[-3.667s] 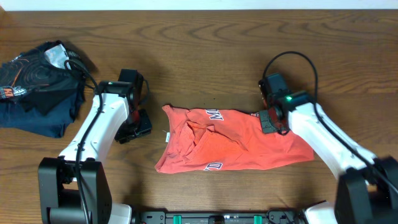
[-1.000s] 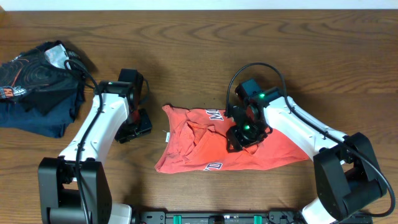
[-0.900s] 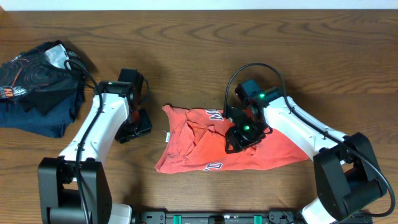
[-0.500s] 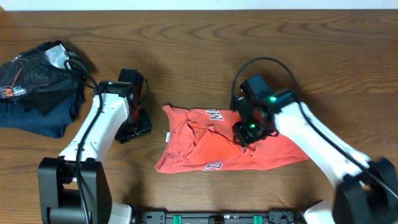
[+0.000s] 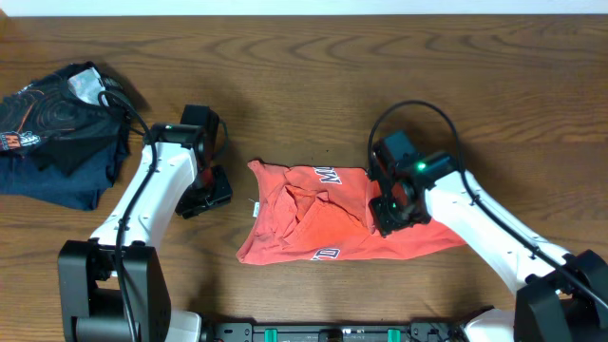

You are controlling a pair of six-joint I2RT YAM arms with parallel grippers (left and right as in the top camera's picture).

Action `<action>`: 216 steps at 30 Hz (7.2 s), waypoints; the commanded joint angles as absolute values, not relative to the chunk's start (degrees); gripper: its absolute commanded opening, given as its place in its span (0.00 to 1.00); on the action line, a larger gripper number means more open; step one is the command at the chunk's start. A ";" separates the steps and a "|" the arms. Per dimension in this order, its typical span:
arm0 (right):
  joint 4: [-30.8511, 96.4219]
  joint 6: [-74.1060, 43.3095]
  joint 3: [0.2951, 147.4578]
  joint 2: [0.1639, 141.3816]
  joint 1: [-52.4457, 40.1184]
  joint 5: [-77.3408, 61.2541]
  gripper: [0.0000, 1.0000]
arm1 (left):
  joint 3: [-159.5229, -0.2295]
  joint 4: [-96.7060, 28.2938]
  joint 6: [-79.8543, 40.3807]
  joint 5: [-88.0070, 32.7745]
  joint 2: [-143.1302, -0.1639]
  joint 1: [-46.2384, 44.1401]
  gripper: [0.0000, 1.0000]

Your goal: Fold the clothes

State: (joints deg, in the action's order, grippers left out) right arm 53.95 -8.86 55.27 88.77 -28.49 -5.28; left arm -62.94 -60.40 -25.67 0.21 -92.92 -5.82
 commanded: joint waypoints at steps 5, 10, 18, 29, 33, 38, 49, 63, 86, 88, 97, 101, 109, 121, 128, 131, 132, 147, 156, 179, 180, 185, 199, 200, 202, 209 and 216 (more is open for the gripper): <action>48.10 -11.79 50.48 89.27 -29.71 -4.80 0.49 | -63.77 -60.60 -25.56 0.47 -92.38 -5.69 0.45; 47.03 -13.34 50.30 89.27 -30.20 -3.79 0.22 | -63.77 -60.58 -25.56 0.47 -92.38 -5.69 0.45; 49.17 -17.43 50.30 89.25 -30.20 -0.10 0.01 | -63.77 -60.60 -25.56 0.49 -92.38 -5.69 0.45; 42.11 -22.39 50.30 89.25 -30.17 0.84 0.39 | -63.77 -60.53 -25.56 0.47 -92.38 -5.69 0.45; 38.59 -24.27 50.30 89.25 -30.20 1.21 0.38 | -63.77 -60.60 -25.56 0.47 -92.38 -5.69 0.45; 40.51 -24.88 50.11 89.27 -30.20 5.06 0.32 | -63.77 -60.60 -25.56 0.49 -92.38 -5.69 0.45; 42.00 -26.35 49.80 89.27 -30.20 7.14 0.30 | -63.77 -60.60 -25.56 0.47 -92.38 -5.69 0.45; 40.71 -27.40 47.48 89.23 -30.41 6.20 0.01 | -63.77 -60.60 -25.56 0.49 -92.38 -5.69 0.45; 51.24 -20.08 48.16 85.45 -32.99 -6.28 0.01 | -63.77 -59.88 -25.56 0.49 -92.38 -5.69 0.45; 48.62 -20.10 48.16 85.45 -33.78 -6.28 0.01 | -63.77 -59.99 -25.56 0.49 -92.38 -5.69 0.45; 43.81 -20.10 48.14 85.47 -34.57 -5.30 0.09 | -63.70 -60.16 -25.56 0.47 -92.38 -5.69 0.45; 44.18 -20.08 48.14 85.52 -34.54 -4.12 0.37 | -63.70 -60.16 -25.56 0.47 -92.38 -5.69 0.45; 45.71 -24.08 48.69 84.44 -34.33 3.09 0.29 | -63.66 -60.34 -25.54 0.47 -92.38 -5.69 0.45; 47.33 -24.16 48.93 79.22 -31.05 8.82 0.33 | -63.66 -60.82 -25.56 0.40 -92.38 -5.69 0.51; 45.28 -24.40 47.07 84.07 -28.75 8.51 0.30 | -62.81 -59.96 -25.10 -4.73 -92.47 -5.69 0.56; 42.92 -24.36 46.28 87.11 -28.80 7.29 0.29 | -61.69 -58.72 -23.33 -7.33 -92.47 -5.69 0.56; 42.26 -24.36 46.22 88.27 -28.80 6.79 0.29 | -61.21 -58.11 -22.24 -8.80 -92.47 -5.69 0.57; 39.20 -23.92 46.19 94.94 -28.82 6.61 0.29 | -59.46 -50.39 -7.07 -23.42 -92.49 -7.01 0.67; 39.05 -23.92 46.19 94.94 -28.77 6.61 0.29 | -59.44 -48.80 -4.51 -27.29 -93.47 -8.12 0.79; 39.16 -23.92 46.19 94.94 -28.77 6.61 0.30 | -59.44 -45.30 -2.15 -32.38 -109.65 -13.72 0.79; 39.16 -23.92 46.19 94.94 -28.77 6.61 0.30 | -59.44 -45.21 -2.15 -32.38 -110.15 -14.33 0.77; 39.44 -23.92 46.19 94.94 -28.77 6.61 0.30 | -59.48 -44.38 -2.17 -32.36 -110.69 -15.73 0.50; 40.07 -23.51 48.01 94.24 -28.77 6.61 0.33 | -63.37 -50.22 -4.97 -20.23 -104.79 -5.50 0.08; 40.58 -23.53 48.90 93.78 -28.77 6.57 0.34 | -63.37 -50.30 -4.97 -20.18 -104.44 -4.99 0.08; 42.46 -23.51 51.75 92.23 -28.77 6.59 0.37 | -63.37 -50.59 -4.97 -19.18 -103.53 -3.75 0.08; 49.10 -19.16 61.36 86.50 -28.77 6.70 0.42 | -63.94 -52.10 -6.61 -12.86 -100.68 -1.32 0.08; 52.60 -19.25 62.59 83.94 -25.15 9.26 0.41 | -68.55 -55.66 -10.94 -2.39 -96.95 1.91 0.09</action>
